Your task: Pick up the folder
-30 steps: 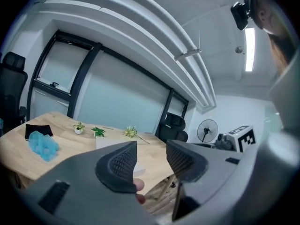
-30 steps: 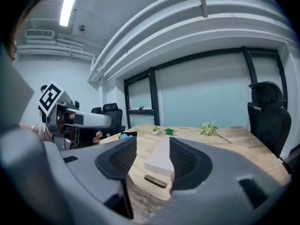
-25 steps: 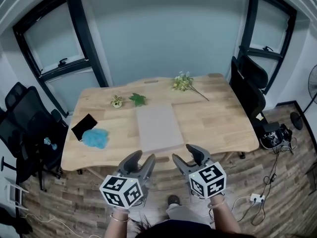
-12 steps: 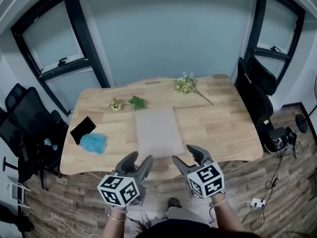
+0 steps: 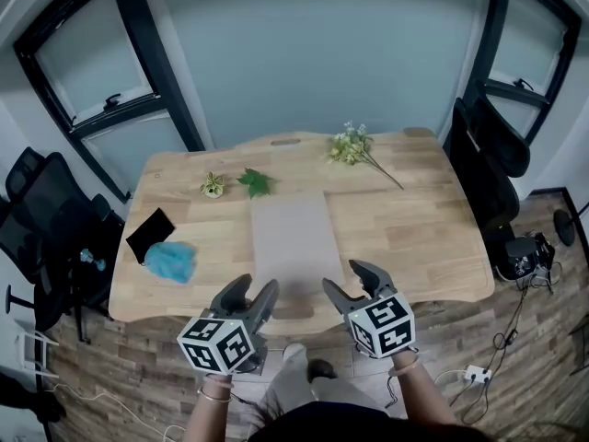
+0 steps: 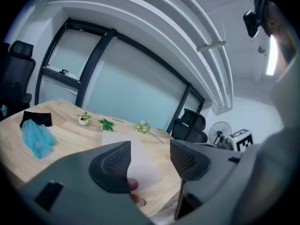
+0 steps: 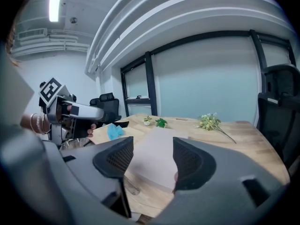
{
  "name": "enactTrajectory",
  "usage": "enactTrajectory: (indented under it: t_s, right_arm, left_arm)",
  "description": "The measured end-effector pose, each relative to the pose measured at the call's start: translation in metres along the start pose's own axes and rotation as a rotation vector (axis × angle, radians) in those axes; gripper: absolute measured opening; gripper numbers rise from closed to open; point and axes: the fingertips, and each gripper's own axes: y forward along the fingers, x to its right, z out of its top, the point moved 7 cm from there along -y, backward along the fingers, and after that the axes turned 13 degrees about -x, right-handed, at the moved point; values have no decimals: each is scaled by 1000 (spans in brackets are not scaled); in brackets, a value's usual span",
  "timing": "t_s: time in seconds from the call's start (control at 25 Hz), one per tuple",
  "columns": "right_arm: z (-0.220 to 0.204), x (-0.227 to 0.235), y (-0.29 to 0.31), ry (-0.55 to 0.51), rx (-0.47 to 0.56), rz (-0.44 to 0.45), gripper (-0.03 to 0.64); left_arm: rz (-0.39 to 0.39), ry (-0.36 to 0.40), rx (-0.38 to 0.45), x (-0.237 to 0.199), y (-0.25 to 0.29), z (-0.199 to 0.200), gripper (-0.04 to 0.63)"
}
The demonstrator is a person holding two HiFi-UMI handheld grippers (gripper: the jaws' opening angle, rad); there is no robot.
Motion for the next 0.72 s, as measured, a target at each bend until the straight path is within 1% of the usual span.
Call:
enactTrajectory:
  t_s: [0.36,0.72]
  right_arm:
    - [8,18,32,14,-32,-16,239]
    - [14,31,65,16,-79,-19,239]
  left_arm:
    - [-13,-17,-17,-27,27,17,239]
    - [-10,-29,-63,-55,55,24,239]
